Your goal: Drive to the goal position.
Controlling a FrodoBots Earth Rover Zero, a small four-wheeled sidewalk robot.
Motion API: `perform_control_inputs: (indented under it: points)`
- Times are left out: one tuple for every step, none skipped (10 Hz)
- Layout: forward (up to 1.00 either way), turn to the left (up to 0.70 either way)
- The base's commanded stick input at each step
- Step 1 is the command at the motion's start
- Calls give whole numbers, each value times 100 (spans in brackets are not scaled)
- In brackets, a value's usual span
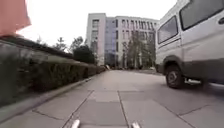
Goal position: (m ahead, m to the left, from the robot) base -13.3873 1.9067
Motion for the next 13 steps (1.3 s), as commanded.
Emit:
perform_control_inputs:
  points:
    - [70,0]
    - [70,0]
    - [70,0]
    - [70,0]
    - [70,0]
    - [70,0]
    - [70,0]
    - [70,0]
    - [70,0]
    - [70,0]
    - [70,0]
    - [70,0]
    - [70,0]
